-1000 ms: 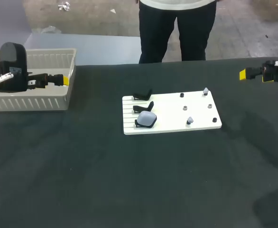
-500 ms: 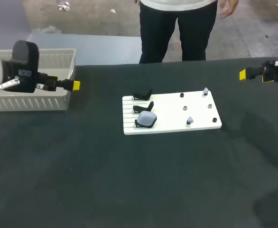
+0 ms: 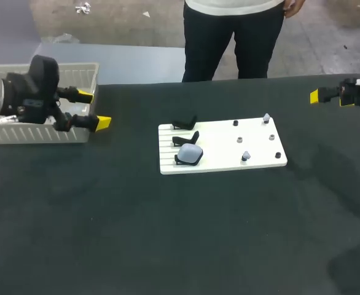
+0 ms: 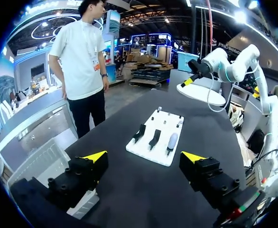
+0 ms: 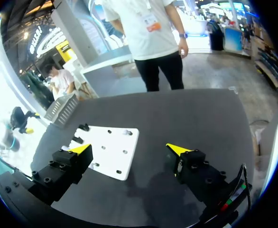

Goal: Pick up each earbud case from the left stands, insert the matching earbuds, close the lid, and place the case in the box.

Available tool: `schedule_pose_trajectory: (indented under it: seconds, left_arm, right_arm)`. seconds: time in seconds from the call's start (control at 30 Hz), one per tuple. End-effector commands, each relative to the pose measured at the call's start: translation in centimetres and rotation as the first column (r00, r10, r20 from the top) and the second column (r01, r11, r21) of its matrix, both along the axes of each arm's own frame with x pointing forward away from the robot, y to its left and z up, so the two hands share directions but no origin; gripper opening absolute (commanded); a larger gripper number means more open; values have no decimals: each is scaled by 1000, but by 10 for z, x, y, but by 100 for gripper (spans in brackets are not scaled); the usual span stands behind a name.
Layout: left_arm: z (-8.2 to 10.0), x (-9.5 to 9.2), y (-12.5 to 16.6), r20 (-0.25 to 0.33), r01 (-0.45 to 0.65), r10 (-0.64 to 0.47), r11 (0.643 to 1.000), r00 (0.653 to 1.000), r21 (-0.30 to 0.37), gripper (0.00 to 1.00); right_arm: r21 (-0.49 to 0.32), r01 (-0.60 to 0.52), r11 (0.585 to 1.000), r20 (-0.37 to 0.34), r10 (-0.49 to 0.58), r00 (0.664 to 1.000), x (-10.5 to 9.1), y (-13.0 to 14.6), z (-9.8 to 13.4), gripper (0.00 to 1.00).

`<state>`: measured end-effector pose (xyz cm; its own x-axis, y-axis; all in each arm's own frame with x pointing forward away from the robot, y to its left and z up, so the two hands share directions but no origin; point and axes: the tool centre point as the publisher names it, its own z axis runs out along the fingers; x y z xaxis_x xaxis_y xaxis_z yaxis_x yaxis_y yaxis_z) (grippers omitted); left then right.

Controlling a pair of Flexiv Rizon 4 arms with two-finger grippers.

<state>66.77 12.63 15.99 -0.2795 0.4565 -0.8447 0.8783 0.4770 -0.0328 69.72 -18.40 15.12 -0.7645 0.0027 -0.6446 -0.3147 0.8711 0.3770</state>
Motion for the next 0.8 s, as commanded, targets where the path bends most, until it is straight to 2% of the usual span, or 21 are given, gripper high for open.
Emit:
schedule_pose_trajectory:
  seconds: [0.03,0.27,0.47,0.8]
  left_arm:
    - [-1,1,7,47,149,-142,961,989,-232,100]
    - [-1,1,7,47,149,-142,961,989,-232,100]
    - [-4,-10,-11,45,174,-168,960,985,-221,100]
    - [-12,-29,-38,46,148,-141,966,989,-214,100]
  right_arm:
    - [2,-3,1000,0,3,1000,1,0,-1,100]
    - [2,-3,1000,0,3,1000,1,0,-1,100]
    - [2,-3,1000,0,3,1000,1,0,-1,100]
    - [2,-3,1000,0,3,1000,1,0,-1,100]
